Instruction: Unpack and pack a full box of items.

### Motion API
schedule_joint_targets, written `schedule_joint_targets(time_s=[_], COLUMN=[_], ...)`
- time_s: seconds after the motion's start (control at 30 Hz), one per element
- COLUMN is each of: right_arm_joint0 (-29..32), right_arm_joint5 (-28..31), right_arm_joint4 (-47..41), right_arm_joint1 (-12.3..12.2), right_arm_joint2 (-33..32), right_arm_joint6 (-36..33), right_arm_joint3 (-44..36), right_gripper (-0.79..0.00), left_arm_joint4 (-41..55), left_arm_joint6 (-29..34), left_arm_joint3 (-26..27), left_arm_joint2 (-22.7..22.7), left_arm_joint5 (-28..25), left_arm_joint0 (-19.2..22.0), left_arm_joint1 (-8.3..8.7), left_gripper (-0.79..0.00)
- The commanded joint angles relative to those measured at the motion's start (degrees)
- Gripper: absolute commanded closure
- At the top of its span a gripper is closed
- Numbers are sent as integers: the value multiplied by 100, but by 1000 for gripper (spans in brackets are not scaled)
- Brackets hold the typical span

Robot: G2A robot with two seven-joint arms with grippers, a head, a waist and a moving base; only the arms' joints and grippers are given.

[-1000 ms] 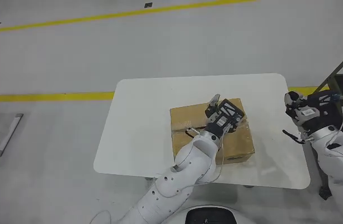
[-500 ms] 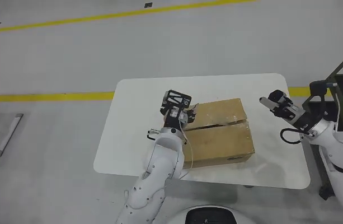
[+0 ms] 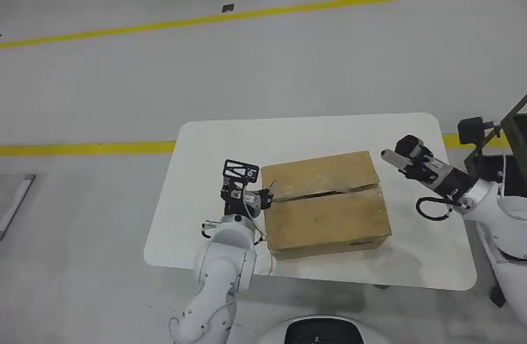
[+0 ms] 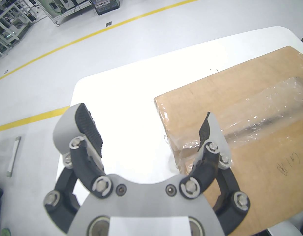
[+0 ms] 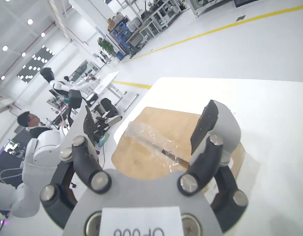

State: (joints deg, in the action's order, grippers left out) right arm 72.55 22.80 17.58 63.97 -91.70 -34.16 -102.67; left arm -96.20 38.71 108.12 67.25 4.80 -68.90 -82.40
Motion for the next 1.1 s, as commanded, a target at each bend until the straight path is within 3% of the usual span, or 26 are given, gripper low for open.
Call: schedule_joint_targets(time_s=[0.0,0.17,0.2,0.23,0.27,0.3,0.33,0.47,0.53,0.6,0.63,0.7,0.73,1.07], right_arm_joint0=[-6,-229,-264,-307,-324,-348,-353,-348,-360,-384,-392,-398,-416,-588], right_arm_joint5=[-194,-327,-263,-206,-177,-134,-86,-151,-95,-88,-86,-109,-118,199], right_arm_joint4=[-109,392,569,869,1188,1655,2136,2542,2755,2964,3088,3289,3424,4508], right_arm_joint1=[24,48,48,46,48,47,46,88,95,102,106,114,115,85], right_arm_joint2=[219,630,698,753,833,927,1035,1389,1498,1609,1672,1789,1840,2132], right_arm_joint6=[77,222,249,330,453,563,669,1057,1152,1190,1207,1211,1179,790], right_arm_joint3=[82,-50,-111,-168,-196,-234,-235,-134,-133,-78,-32,52,103,409], right_gripper=[-785,-785,-730,-339,-126,0,0,0,0,0,0,0,0,0], left_arm_joint4=[119,75,57,55,49,26,11,-9,-19,-18,24,155,254,635], left_arm_joint6=[8,-28,-32,-26,-18,-17,-20,-42,-35,-9,24,94,138,436], left_arm_joint3=[-43,-72,-64,-57,-50,-52,-50,-31,-6,21,35,90,128,175], left_arm_joint2=[15,40,54,88,109,136,153,189,206,232,245,280,290,349], left_arm_joint5=[-2,-7,-9,29,39,49,61,99,123,156,161,145,84,-179], left_arm_joint0=[1,51,44,28,10,-10,-27,-72,-100,-133,-153,-186,-205,-285], left_arm_joint1=[-8,-16,-15,-15,-14,-12,-11,-14,-16,-18,-20,-24,-25,-22], left_gripper=[-785,-785,-785,-785,-785,-686,-388,-120,-68,-95,-169,-391,-785,-785])
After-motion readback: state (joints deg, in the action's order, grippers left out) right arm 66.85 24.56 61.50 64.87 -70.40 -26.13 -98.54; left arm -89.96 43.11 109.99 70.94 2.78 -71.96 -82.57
